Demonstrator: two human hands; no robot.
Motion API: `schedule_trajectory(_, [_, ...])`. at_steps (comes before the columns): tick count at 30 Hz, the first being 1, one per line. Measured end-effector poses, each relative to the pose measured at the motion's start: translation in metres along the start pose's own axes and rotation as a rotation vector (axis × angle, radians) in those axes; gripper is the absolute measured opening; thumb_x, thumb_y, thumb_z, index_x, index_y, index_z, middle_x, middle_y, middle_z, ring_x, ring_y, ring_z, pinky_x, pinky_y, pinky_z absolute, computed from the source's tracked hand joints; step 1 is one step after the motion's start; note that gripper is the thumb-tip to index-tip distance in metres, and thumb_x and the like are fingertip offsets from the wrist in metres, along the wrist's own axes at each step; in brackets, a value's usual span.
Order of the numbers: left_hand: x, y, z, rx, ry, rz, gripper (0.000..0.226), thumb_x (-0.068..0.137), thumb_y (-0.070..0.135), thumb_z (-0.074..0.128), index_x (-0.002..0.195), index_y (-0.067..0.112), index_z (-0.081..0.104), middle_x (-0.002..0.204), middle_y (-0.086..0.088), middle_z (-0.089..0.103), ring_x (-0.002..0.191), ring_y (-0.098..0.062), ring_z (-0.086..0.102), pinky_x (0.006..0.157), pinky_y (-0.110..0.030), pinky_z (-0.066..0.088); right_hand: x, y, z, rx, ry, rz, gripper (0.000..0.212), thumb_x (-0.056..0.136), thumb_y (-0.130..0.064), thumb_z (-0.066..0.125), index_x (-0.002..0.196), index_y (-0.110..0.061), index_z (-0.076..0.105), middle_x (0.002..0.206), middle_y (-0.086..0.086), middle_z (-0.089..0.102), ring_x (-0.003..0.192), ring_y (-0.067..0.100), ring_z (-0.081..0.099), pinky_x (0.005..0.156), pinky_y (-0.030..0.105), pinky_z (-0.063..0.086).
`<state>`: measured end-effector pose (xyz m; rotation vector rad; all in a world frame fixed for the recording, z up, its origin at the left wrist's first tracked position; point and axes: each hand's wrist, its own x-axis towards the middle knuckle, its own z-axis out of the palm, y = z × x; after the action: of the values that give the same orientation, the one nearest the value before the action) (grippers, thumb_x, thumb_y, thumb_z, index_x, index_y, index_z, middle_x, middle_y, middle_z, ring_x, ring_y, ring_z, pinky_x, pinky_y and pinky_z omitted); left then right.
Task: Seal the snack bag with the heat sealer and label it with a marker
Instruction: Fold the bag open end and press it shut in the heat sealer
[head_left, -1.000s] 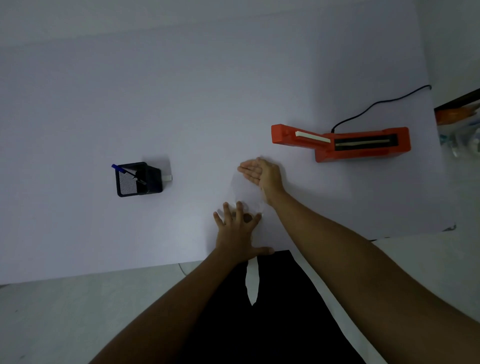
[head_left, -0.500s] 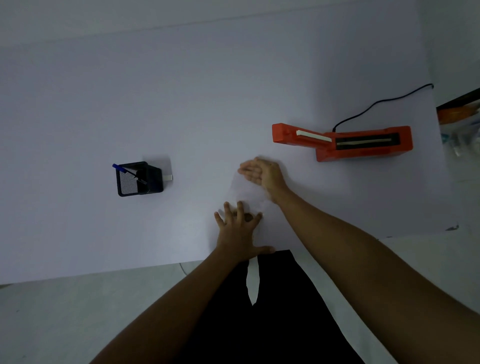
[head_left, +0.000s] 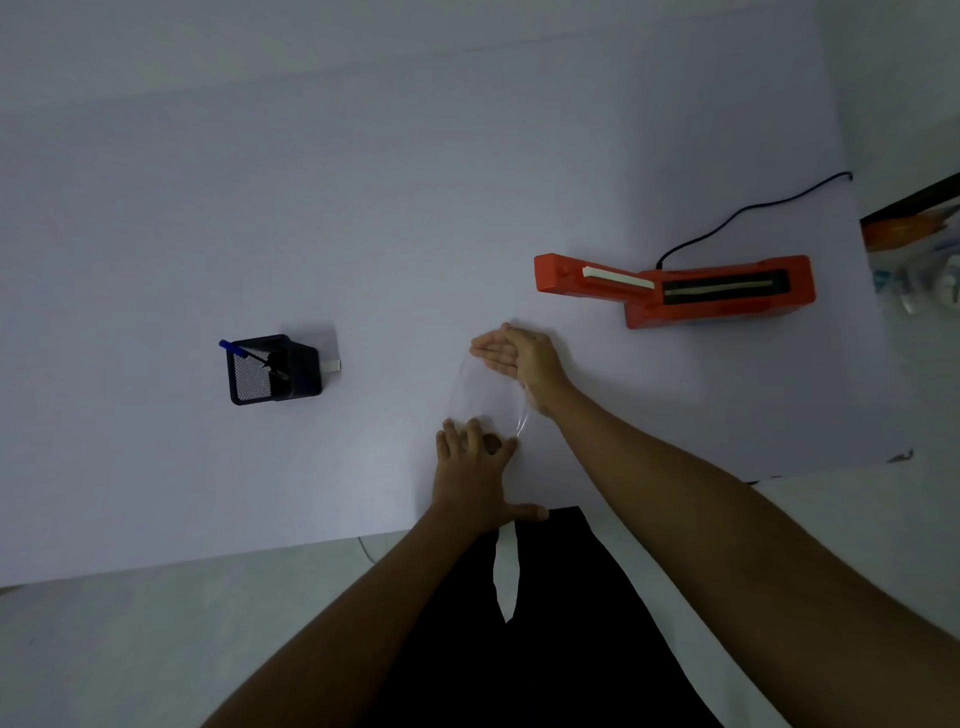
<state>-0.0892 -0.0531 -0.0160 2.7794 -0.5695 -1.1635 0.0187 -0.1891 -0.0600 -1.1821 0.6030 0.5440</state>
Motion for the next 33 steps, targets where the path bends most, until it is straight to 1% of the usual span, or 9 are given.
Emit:
schedule_trajectory(3, [0.0, -0.001, 0.003, 0.027, 0.03, 0.01, 0.117, 0.049, 0.099, 0.04, 0.147, 0.037, 0.027, 0.154, -0.023, 0.018, 0.138, -0.057, 0.01, 0.112, -0.066, 0.012, -0.016, 0.011, 0.009, -0.086, -0.104, 0.043, 0.046, 0.105, -0.025, 0.038, 0.108, 0.008, 0.069, 0.109, 0.021, 0.073, 0.103, 0.027, 0.072, 0.096, 0.035, 0.055])
schedule_trajectory(7, [0.001, 0.004, 0.003, 0.012, -0.024, -0.012, 0.124, 0.049, 0.099, 0.042, 0.151, 0.033, 0.017, 0.159, -0.024, 0.01, 0.142, -0.054, 0.003, 0.113, -0.067, 0.006, -0.032, 0.036, 0.021, -0.098, -0.215, 0.125, 0.048, 0.105, -0.026, 0.035, 0.111, 0.007, 0.069, 0.112, 0.019, 0.073, 0.107, 0.026, 0.071, 0.099, 0.036, 0.052])
schedule_trajectory(10, [0.0, 0.006, 0.001, 0.014, -0.044, -0.02, 0.124, 0.05, 0.098, 0.044, 0.152, 0.033, 0.014, 0.159, -0.025, 0.009, 0.142, -0.055, 0.003, 0.113, -0.068, 0.005, -0.031, 0.039, 0.02, -0.094, -0.201, 0.159, 0.048, 0.105, -0.028, 0.034, 0.111, 0.005, 0.069, 0.112, 0.017, 0.074, 0.107, 0.024, 0.071, 0.096, 0.034, 0.052])
schedule_trajectory(13, [-0.001, 0.004, -0.001, 0.042, -0.044, -0.007, 0.122, 0.051, 0.098, 0.042, 0.151, 0.034, 0.016, 0.158, -0.025, 0.012, 0.14, -0.056, 0.007, 0.112, -0.069, 0.009, -0.025, 0.034, 0.018, -0.108, -0.168, 0.15, 0.049, 0.106, -0.027, 0.034, 0.113, 0.009, 0.067, 0.113, 0.022, 0.072, 0.105, 0.028, 0.071, 0.09, 0.031, 0.055])
schedule_trajectory(16, [-0.001, 0.004, -0.002, 0.061, -0.016, -0.001, 0.121, 0.05, 0.098, 0.043, 0.149, 0.034, 0.019, 0.154, -0.025, 0.016, 0.137, -0.057, 0.011, 0.11, -0.068, 0.012, -0.015, 0.024, 0.014, -0.091, -0.129, 0.088, 0.048, 0.106, -0.026, 0.035, 0.113, 0.009, 0.067, 0.112, 0.022, 0.072, 0.105, 0.028, 0.071, 0.093, 0.032, 0.056])
schedule_trajectory(20, [-0.002, 0.005, -0.002, 0.072, -0.03, 0.003, 0.12, 0.05, 0.097, 0.044, 0.149, 0.034, 0.019, 0.153, -0.027, 0.016, 0.136, -0.058, 0.012, 0.11, -0.069, 0.012, -0.002, 0.008, -0.004, -0.061, -0.037, 0.008, 0.048, 0.105, -0.027, 0.037, 0.113, 0.009, 0.067, 0.111, 0.022, 0.072, 0.102, 0.025, 0.073, 0.091, 0.029, 0.056])
schedule_trajectory(26, [-0.002, 0.002, -0.001, 0.107, -0.02, 0.029, 0.119, 0.05, 0.098, 0.042, 0.148, 0.035, 0.019, 0.15, -0.029, 0.02, 0.133, -0.059, 0.018, 0.108, -0.067, 0.02, -0.003, -0.005, -0.014, -0.063, 0.123, -0.143, 0.041, 0.105, -0.02, 0.039, 0.108, 0.007, 0.069, 0.11, 0.023, 0.072, 0.106, 0.029, 0.069, 0.099, 0.036, 0.052])
schedule_trajectory(29, [-0.002, 0.004, -0.001, 0.119, -0.001, 0.021, 0.12, 0.048, 0.1, 0.041, 0.147, 0.037, 0.018, 0.148, -0.027, 0.022, 0.131, -0.057, 0.021, 0.106, -0.067, 0.021, -0.031, 0.003, -0.02, -0.03, 0.093, -0.103, 0.041, 0.105, -0.02, 0.039, 0.107, 0.008, 0.069, 0.108, 0.022, 0.073, 0.102, 0.029, 0.071, 0.094, 0.034, 0.055])
schedule_trajectory(33, [-0.002, 0.005, 0.001, 0.112, -0.034, 0.009, 0.124, 0.05, 0.099, 0.042, 0.152, 0.036, 0.009, 0.154, -0.028, 0.011, 0.136, -0.06, 0.008, 0.109, -0.069, 0.011, -0.07, 0.036, -0.024, -0.075, -0.072, 0.047, 0.046, 0.105, -0.023, 0.037, 0.102, 0.006, 0.072, 0.104, 0.022, 0.074, 0.099, 0.033, 0.073, 0.093, 0.041, 0.056])
